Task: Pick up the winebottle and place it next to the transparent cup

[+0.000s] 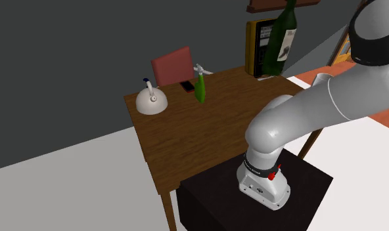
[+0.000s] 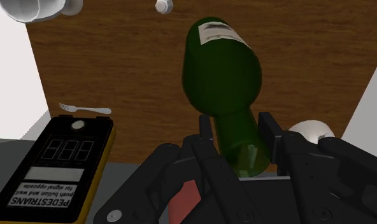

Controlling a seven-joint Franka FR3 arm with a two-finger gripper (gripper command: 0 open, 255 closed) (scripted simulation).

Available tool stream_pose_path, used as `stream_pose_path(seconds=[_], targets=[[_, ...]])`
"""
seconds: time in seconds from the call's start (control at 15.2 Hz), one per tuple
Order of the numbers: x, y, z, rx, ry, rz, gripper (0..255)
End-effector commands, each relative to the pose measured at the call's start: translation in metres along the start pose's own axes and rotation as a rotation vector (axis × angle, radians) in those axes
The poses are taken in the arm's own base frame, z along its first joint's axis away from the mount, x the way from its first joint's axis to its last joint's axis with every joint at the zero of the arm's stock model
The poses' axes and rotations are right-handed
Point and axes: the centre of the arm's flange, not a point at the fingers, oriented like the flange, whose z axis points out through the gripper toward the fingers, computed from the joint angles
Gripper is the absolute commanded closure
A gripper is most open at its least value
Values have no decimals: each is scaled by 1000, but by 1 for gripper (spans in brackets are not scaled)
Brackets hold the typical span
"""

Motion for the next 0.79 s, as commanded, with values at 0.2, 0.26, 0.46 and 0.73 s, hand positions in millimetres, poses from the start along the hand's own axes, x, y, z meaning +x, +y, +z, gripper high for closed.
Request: stream_pose_path(seconds=[0.2, 0.26, 0.46, 0.73], targets=[[-2, 67, 12, -1, 0, -1, 255], [-3, 80, 14, -1, 0, -1, 255], [-3, 118, 21, -1, 0, -1, 255], [-4, 170, 31, -1, 0, -1, 255]])
